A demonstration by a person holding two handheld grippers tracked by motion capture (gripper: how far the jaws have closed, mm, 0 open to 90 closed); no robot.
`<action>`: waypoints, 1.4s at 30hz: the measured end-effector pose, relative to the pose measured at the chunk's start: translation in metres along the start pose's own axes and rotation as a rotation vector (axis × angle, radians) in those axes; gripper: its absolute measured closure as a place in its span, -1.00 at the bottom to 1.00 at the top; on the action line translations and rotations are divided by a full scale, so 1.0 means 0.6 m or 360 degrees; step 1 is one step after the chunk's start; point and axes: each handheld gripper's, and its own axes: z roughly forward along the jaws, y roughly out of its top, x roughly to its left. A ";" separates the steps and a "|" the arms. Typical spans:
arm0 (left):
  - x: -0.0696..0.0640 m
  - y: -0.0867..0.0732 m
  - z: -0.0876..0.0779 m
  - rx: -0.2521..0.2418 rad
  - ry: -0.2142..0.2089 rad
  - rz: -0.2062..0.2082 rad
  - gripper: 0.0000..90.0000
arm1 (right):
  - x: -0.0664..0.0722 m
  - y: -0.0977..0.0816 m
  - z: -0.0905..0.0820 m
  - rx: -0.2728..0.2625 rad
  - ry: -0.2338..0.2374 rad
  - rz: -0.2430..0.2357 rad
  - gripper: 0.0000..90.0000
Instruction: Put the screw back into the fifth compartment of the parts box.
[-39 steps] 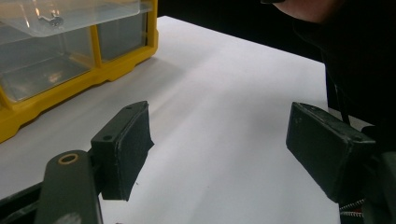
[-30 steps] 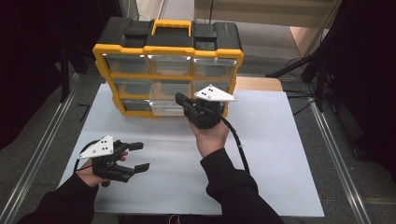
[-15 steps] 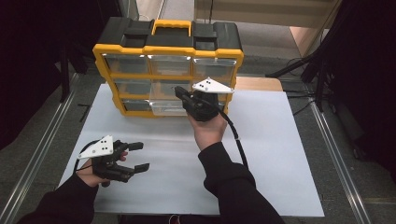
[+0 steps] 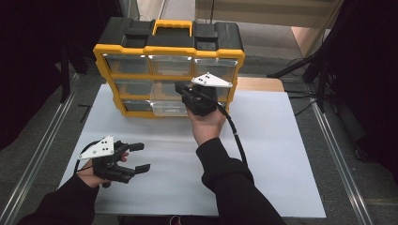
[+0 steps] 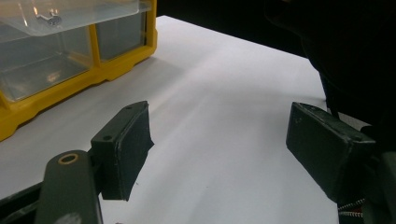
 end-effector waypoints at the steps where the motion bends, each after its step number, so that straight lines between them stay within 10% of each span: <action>1: 0.000 0.000 0.000 0.0001 0.0001 0.0000 -0.52 | 0.000 0.000 0.001 -0.0006 -0.0003 0.0006 0.99; 14: 0.000 0.000 0.000 0.0000 -0.0003 -0.0005 -0.52 | -0.001 -0.001 0.012 0.0040 0.0001 -0.0012 0.96; 19: 0.001 0.001 -0.001 0.0005 -0.0002 -0.0006 -0.52 | -0.002 -0.005 0.016 0.0056 0.0064 0.0007 0.29; 26: 0.001 0.000 -0.002 -0.0001 0.0001 -0.0003 -0.52 | 0.003 -0.006 0.016 0.0052 0.0068 -0.0025 -0.10; 42: 0.001 0.000 -0.001 0.0009 0.0002 -0.0004 -0.52 | 0.001 -0.011 -0.006 0.0078 0.0057 -0.0072 -0.30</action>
